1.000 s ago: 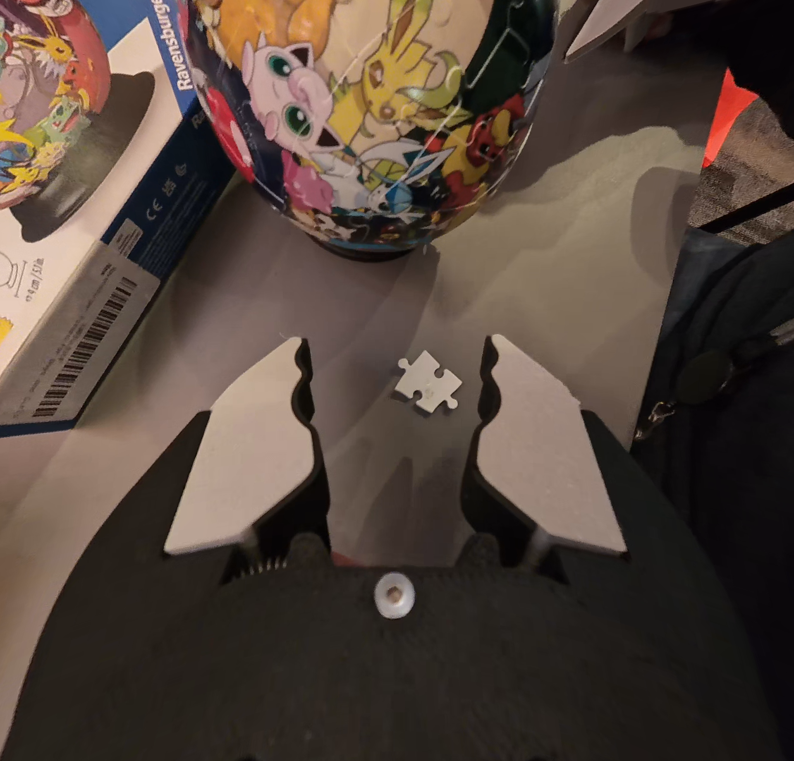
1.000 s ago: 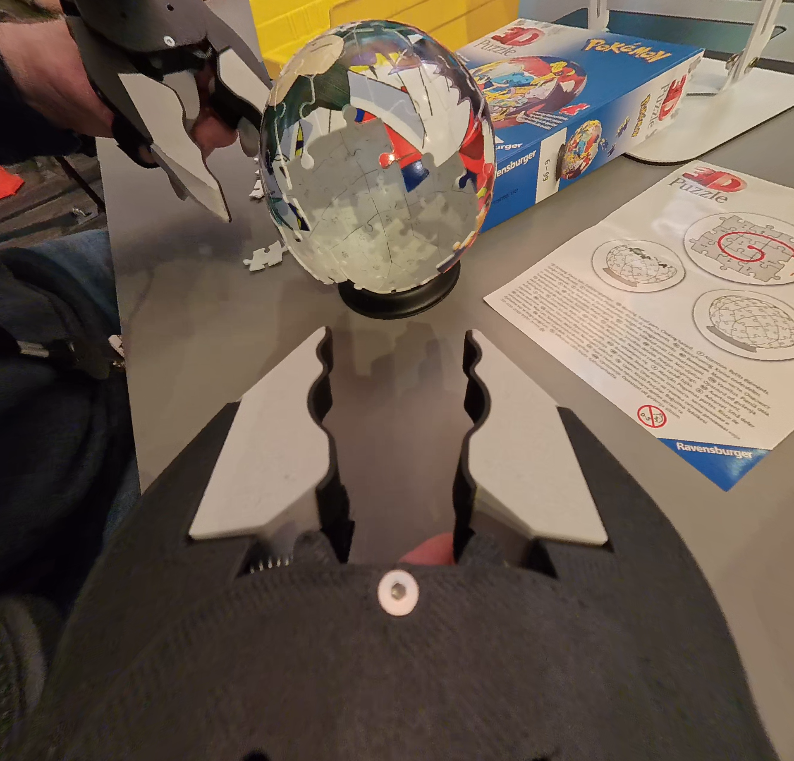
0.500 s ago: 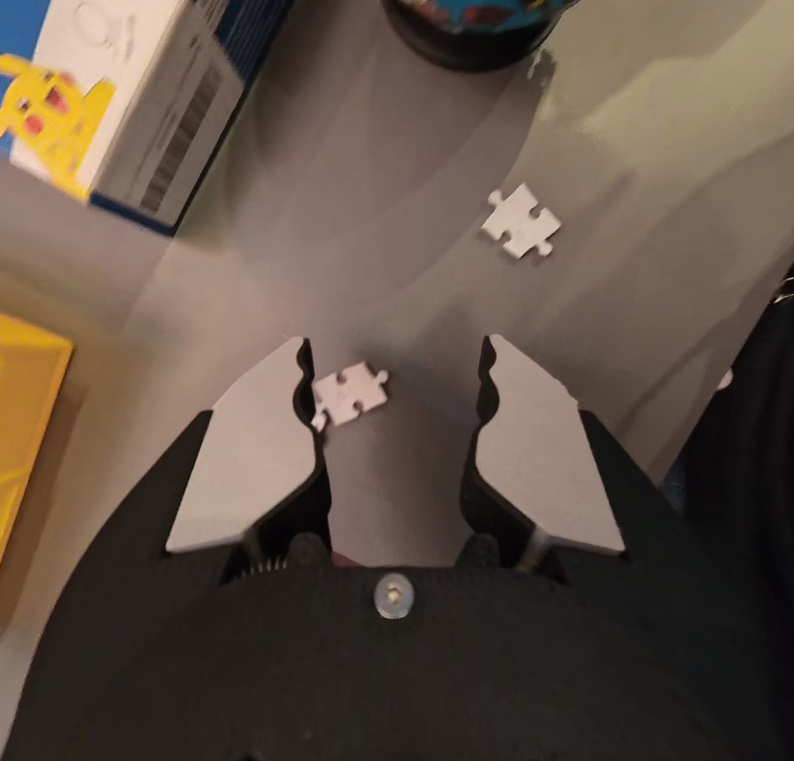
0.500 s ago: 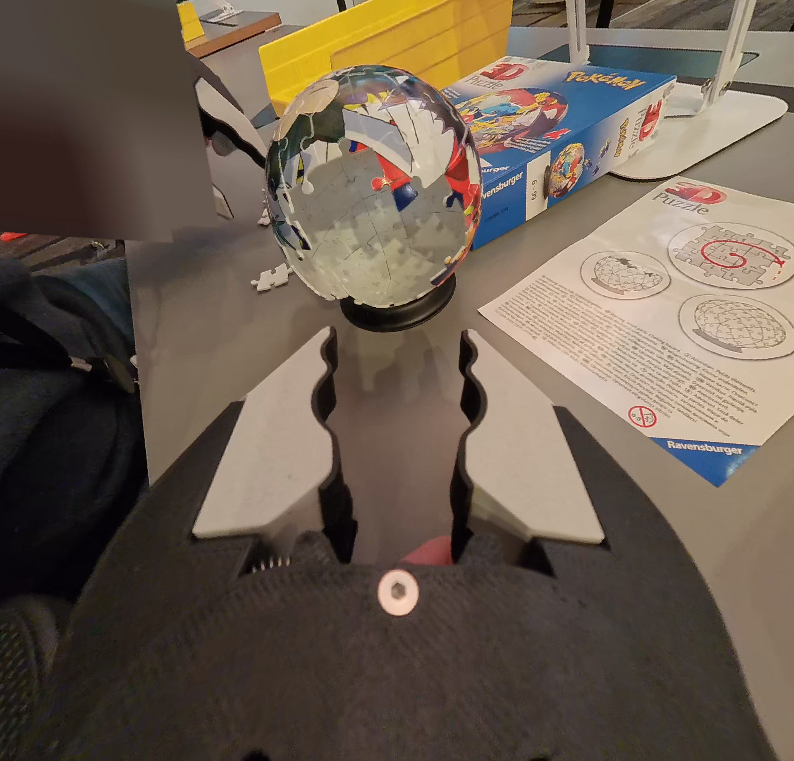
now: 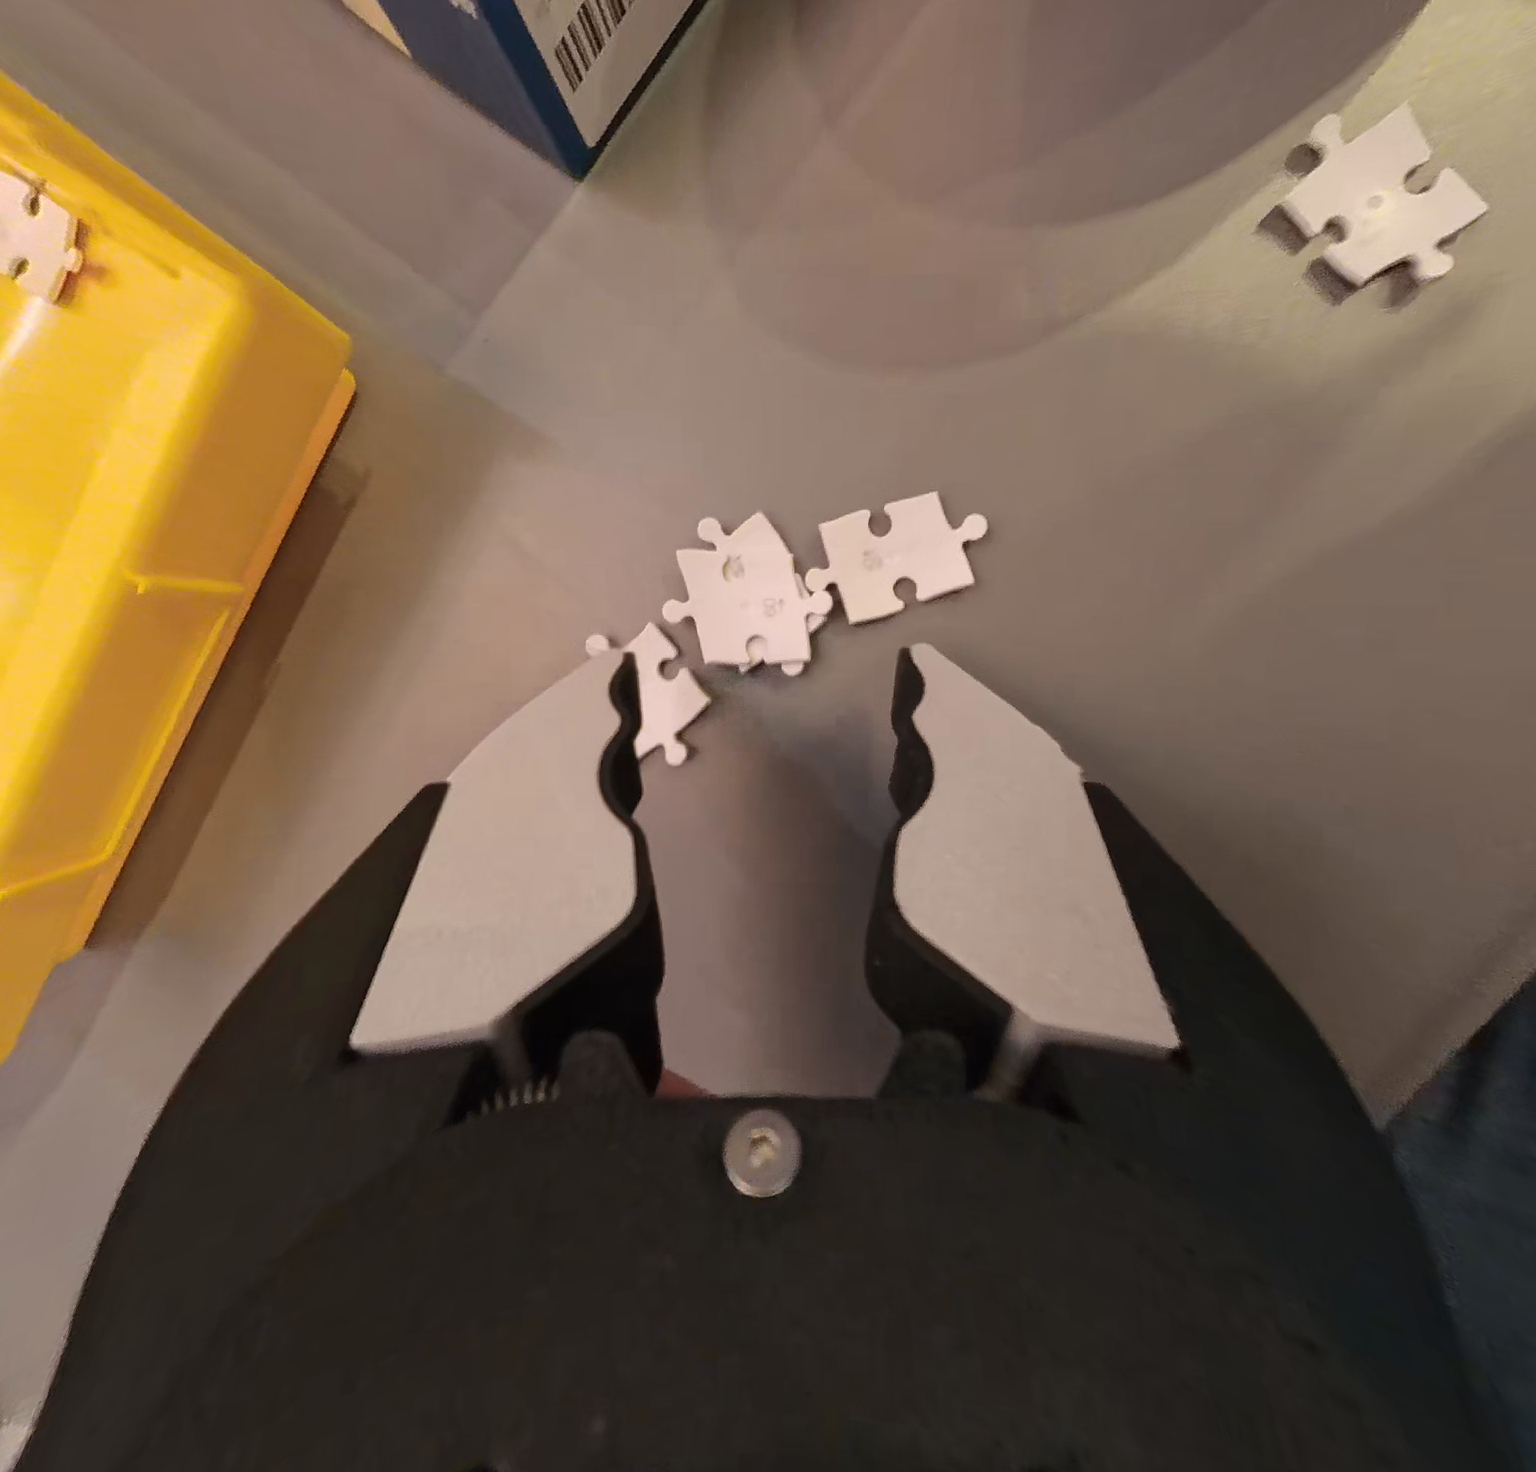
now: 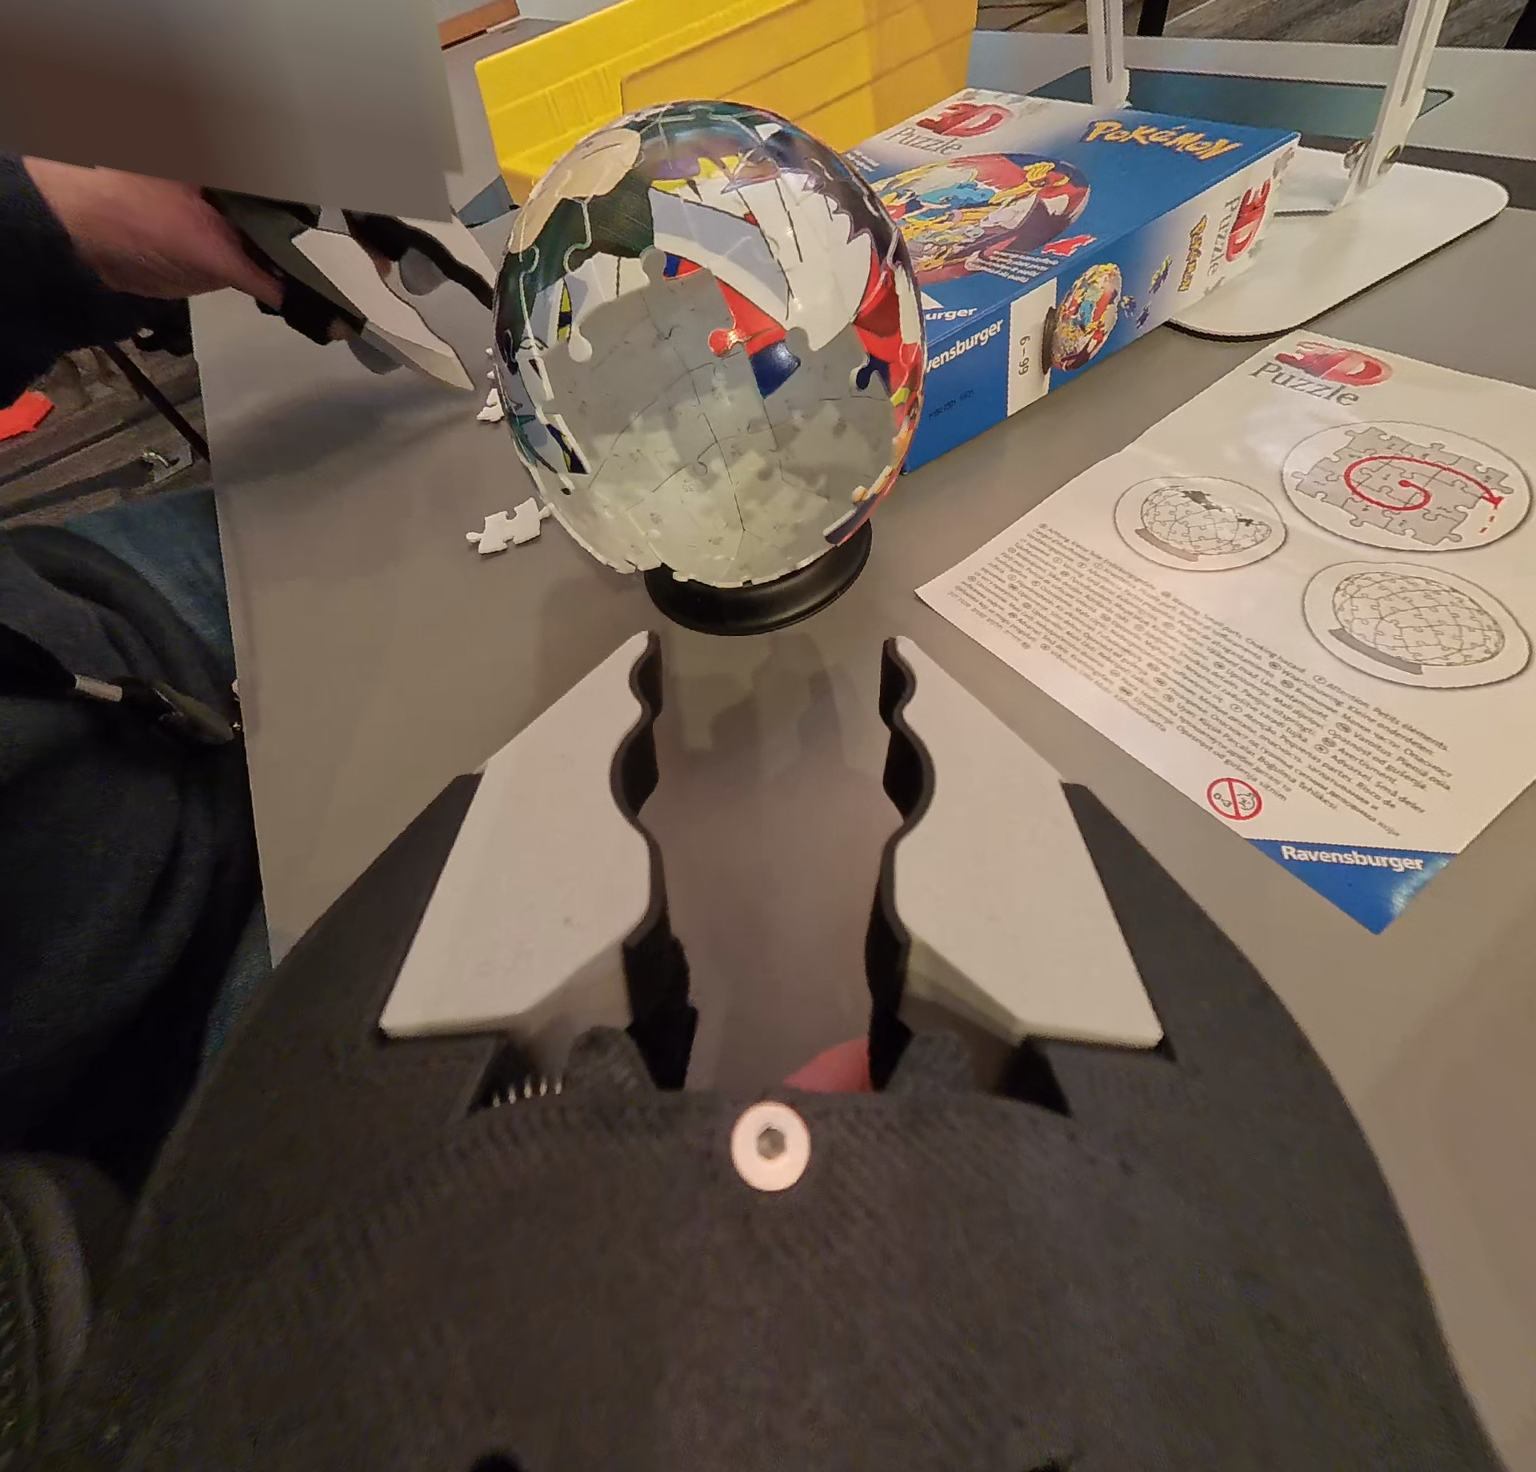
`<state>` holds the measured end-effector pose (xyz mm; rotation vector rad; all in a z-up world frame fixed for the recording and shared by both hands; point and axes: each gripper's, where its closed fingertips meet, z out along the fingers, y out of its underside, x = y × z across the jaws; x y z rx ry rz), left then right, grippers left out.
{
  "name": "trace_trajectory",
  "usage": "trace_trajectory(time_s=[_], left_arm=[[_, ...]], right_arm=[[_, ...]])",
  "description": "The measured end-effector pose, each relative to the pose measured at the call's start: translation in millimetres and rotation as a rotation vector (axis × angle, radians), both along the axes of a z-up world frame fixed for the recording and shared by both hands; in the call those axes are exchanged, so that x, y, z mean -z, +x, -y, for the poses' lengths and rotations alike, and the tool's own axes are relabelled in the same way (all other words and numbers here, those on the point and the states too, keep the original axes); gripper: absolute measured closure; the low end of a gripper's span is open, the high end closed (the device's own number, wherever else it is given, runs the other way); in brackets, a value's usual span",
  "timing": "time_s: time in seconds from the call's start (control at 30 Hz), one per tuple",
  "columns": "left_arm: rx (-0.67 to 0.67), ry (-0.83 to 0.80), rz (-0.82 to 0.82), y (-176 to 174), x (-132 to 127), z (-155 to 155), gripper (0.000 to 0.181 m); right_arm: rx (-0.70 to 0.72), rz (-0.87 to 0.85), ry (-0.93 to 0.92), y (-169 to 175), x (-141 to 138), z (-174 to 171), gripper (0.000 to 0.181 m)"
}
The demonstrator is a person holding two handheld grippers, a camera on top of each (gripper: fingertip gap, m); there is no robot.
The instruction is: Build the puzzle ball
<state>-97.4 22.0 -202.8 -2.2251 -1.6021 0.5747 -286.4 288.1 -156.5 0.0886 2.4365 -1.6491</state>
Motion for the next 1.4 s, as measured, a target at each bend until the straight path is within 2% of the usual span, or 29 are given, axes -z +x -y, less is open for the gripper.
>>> trace_trajectory(time_s=[0.13, 0.3, 0.47, 0.63, 0.73, 0.83, 0.9, 1.03, 1.17, 1.27, 1.4], left_arm=[[0.031, -0.011, 0.025, -7, 10, 0, 0.129], [0.042, 0.017, 0.031, -10, 13, 0, 0.148], [0.052, 0.034, 0.027, -8, 12, -3, 0.149], [0.042, 0.096, -0.039, -13, 1, -8, 0.149], [0.055, 0.132, -0.096, -18, -15, -18, 0.149], [0.170, 0.137, -0.133, -30, -35, -54, 0.149], [0.277, 0.161, -0.145, -39, -45, -91, 0.149], [0.495, 0.201, -0.192, -59, -60, -176, 0.149], [0.716, 0.131, -0.173, -66, -55, -237, 0.149], [0.826, 0.075, -0.179, -73, -50, -262, 0.149], [0.931, -0.040, -0.184, -83, -42, -272, 0.149]], right_arm=[[0.002, -0.001, -0.006, 0, -1, 0, 0.131], [0.001, 0.007, -0.005, 0, -1, -1, 0.131], [-0.002, 0.005, -0.007, 0, -1, -1, 0.130], [-0.001, 0.011, -0.022, 0, -3, -2, 0.130], [-0.001, 0.009, -0.034, 0, -5, -2, 0.129], [-0.001, -0.013, -0.082, 1, -13, -5, 0.132], [-0.016, -0.014, -0.137, 6, -22, -10, 0.140], [-0.115, 0.190, -0.158, 30, -28, -15, 0.143], [-0.200, 0.323, -0.121, 54, -29, -17, 0.144], [-0.247, 0.412, -0.067, 69, -25, -14, 0.145], [-0.295, 0.462, 0.045, 81, -12, -12, 0.147]])
